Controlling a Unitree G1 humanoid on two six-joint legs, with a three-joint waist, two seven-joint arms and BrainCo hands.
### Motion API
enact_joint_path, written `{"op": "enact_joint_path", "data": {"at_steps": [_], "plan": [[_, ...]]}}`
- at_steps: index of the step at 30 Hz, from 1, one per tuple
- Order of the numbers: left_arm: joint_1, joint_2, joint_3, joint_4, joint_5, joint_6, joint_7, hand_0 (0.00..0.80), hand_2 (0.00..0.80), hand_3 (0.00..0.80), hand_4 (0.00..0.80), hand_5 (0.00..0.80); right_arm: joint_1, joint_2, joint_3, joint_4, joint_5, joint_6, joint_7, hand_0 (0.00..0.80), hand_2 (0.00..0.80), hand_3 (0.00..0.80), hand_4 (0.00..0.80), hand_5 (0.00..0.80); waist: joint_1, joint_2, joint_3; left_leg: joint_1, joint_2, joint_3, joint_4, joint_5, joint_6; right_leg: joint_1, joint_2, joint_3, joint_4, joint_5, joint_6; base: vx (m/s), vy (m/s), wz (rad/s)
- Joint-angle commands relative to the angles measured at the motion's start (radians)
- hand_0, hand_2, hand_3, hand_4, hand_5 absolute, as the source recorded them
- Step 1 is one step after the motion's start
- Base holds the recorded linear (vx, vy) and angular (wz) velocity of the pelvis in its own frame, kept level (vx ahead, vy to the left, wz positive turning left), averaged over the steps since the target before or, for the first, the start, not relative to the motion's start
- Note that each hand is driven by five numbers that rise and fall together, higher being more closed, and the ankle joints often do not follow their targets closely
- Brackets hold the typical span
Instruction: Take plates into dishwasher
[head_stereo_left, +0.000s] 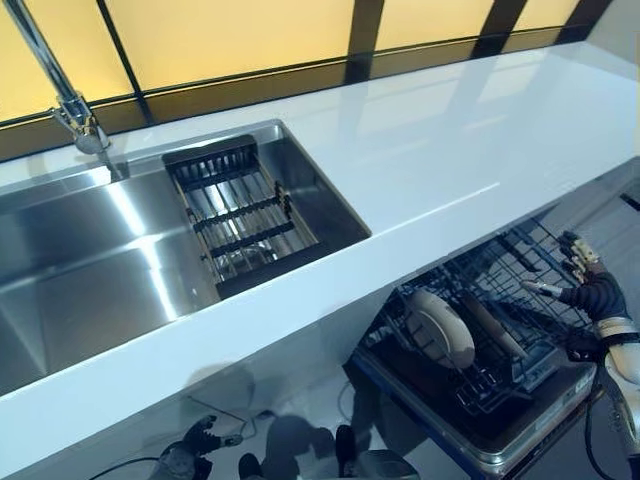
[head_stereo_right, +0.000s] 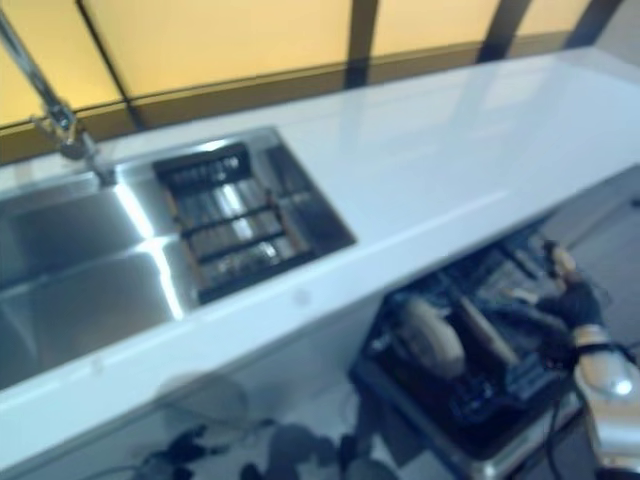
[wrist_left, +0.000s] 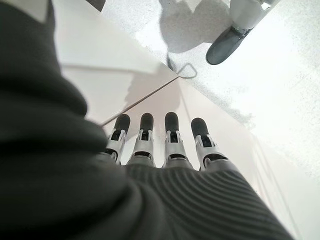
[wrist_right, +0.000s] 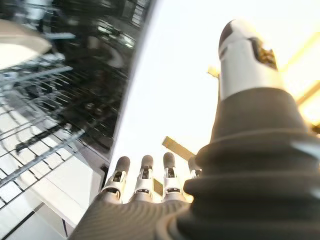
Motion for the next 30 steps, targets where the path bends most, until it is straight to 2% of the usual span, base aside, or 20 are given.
{"op": "enact_joint_path", "data": {"at_steps": [1,6,9,12,17,19,22,27,30], "plan": [[-0.055,0.000,0.009,0.063,-0.004,-0.041,0.012,0.000,0.000,0.000,0.000,0.000,-0.047,0.029,-0.102,-0.051,0.148,-0.121,-0.040,0.000,0.000,0.000,0.000,0.000,-0.006,-0.026,-0.014,-0.046,-0.021,0.034,0.018,-0.018,0.051,0.017,0.045,-0.017,0.055,-0.095,0.016,0.000,0.033,-0.09],[-0.060,-0.006,-0.011,0.094,-0.020,-0.059,0.018,0.000,0.000,0.000,0.000,0.000,-0.059,0.083,-0.134,0.013,0.302,-0.173,-0.101,0.000,0.000,0.000,0.000,0.000,-0.021,-0.021,-0.025,-0.042,-0.021,0.051,0.015,-0.020,0.051,0.014,0.044,-0.010,0.047,-0.091,0.019,0.002,0.028,-0.12],[-0.071,-0.010,-0.026,0.116,-0.037,-0.070,0.023,0.000,0.000,0.000,0.000,0.000,-0.065,0.122,-0.171,0.084,0.445,-0.213,-0.154,0.000,0.000,0.000,0.000,0.000,-0.034,-0.012,-0.029,-0.042,-0.018,0.062,0.017,-0.021,0.049,0.008,0.044,-0.005,0.053,-0.092,0.019,-0.003,0.008,-0.01],[-0.085,-0.012,-0.044,0.123,-0.055,-0.072,0.023,0.000,0.000,0.000,0.000,0.000,-0.059,0.136,-0.193,0.188,0.469,-0.231,-0.201,0.000,0.000,0.000,0.000,0.000,-0.047,-0.001,-0.025,-0.040,-0.017,0.070,0.018,-0.023,0.047,-0.002,0.044,0.002,0.064,-0.095,0.018,-0.013,0.031,-0.10],[-0.106,-0.012,-0.062,0.133,-0.068,-0.082,0.021,0.000,0.000,0.000,0.000,0.000,-0.057,0.112,-0.205,0.364,0.509,-0.218,-0.258,0.000,0.000,0.000,0.000,0.000,-0.065,0.012,-0.016,-0.039,-0.014,0.076,0.018,-0.023,0.043,-0.017,0.045,0.013,0.076,-0.096,0.018,-0.025,0.013,-0.06],[-0.105,-0.016,-0.075,0.145,-0.071,-0.100,0.023,0.000,0.000,0.000,0.000,0.000,-0.057,0.089,-0.207,0.503,0.534,-0.201,-0.270,0.000,0.000,0.000,0.000,0.000,-0.071,0.017,-0.016,-0.031,-0.014,0.079,0.017,-0.026,0.037,-0.009,0.042,0.018,0.071,-0.095,0.019,0.014,0.004,-0.05],[-0.107,-0.018,-0.084,0.147,-0.064,-0.106,0.019,0.000,0.000,0.000,0.000,0.000,-0.053,0.085,-0.209,0.625,0.550,-0.162,-0.285,0.000,0.000,0.000,0.000,0.000,-0.072,0.025,-0.018,-0.031,-0.014,0.082,0.021,-0.024,0.030,-0.005,0.037,0.018,0.063,-0.089,0.019,0.008,-0.009,-0.07],[-0.133,-0.019,-0.091,0.143,-0.064,-0.101,0.007,0.000,0.000,0.000,0.000,0.000,-0.056,0.123,-0.194,0.773,0.572,-0.125,-0.295,0.000,0.000,0.000,0.000,0.000,-0.074,0.045,-0.014,-0.034,-0.014,0.083,0.018,-0.017,0.025,-0.011,0.032,0.017,0.056,-0.083,0.019,-0.038,-0.013,-0.05],[-0.143,-0.024,-0.091,0.143,-0.060,-0.097,0.002,0.000,0.000,0.000,0.000,0.000,-0.054,0.165,-0.175,0.859,0.588,-0.132,-0.271,0.000,0.000,0.000,0.000,0.000,-0.076,0.056,-0.013,-0.036,-0.015,0.084,0.019,-0.015,0.023,-0.012,0.029,0.019,0.054,-0.081,0.020,0.000,0.000,0.00]]}}
